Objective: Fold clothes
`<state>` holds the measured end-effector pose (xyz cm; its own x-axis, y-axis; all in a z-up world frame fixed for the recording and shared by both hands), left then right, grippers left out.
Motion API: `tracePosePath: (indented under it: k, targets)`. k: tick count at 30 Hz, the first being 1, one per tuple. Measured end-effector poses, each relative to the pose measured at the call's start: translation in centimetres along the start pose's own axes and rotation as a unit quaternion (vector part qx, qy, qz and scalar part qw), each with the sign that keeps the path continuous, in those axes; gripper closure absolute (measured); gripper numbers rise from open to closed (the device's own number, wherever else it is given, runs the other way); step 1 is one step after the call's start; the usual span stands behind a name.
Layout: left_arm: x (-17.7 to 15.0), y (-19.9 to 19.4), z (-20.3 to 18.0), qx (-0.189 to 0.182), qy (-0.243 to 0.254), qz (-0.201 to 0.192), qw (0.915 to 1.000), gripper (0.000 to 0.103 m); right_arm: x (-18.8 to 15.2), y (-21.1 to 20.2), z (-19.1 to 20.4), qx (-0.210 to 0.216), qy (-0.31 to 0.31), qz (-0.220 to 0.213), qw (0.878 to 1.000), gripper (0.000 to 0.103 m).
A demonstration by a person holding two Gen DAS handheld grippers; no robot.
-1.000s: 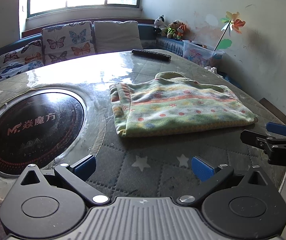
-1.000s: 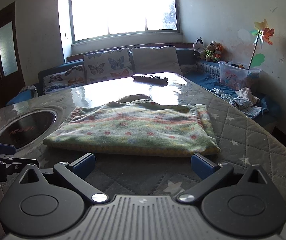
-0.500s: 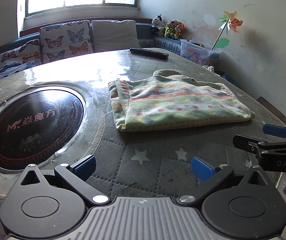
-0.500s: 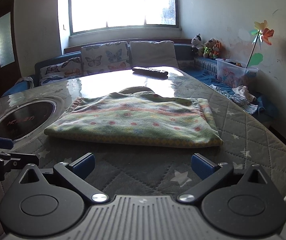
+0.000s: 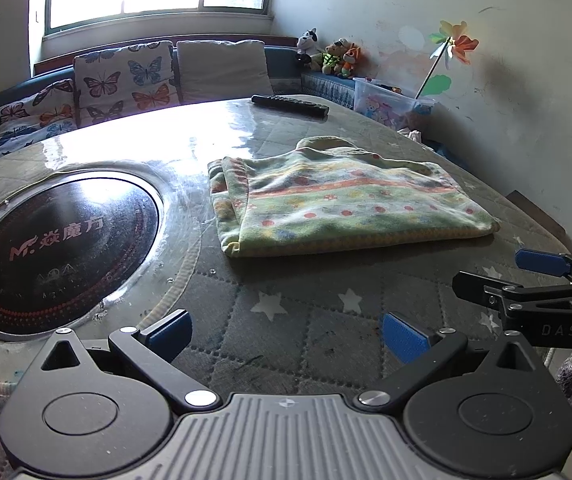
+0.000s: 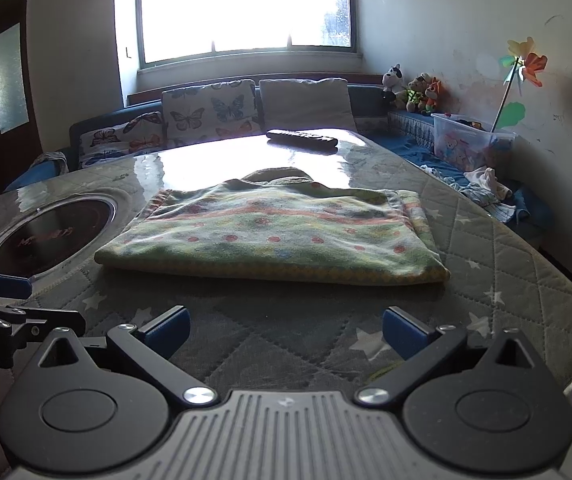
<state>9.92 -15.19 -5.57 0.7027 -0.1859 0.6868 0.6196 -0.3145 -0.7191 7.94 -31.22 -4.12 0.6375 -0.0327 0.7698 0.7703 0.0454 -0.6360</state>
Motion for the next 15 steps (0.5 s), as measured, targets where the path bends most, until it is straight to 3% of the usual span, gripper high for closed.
tracePosePath:
  k: [15]
  targets:
    - [-0.43,-0.35,-0.70,-0.005,0.006,-0.001,1.0000,0.000,-0.67,-0.61,0.08,0.001,0.008,0.000,1.000,0.000]
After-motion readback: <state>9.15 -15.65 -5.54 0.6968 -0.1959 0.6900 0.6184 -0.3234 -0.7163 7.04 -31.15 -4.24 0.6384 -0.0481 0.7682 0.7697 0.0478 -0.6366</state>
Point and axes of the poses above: each gripper's, at about its wrist camera, not at the fingertips, and y roughly the way its jaws point, z to its left, x to its top, the point moved 8 cm from there along y, roughly the way its jaws point, and after that the axes turned 5 degrees about z, right-handed, at the moved point
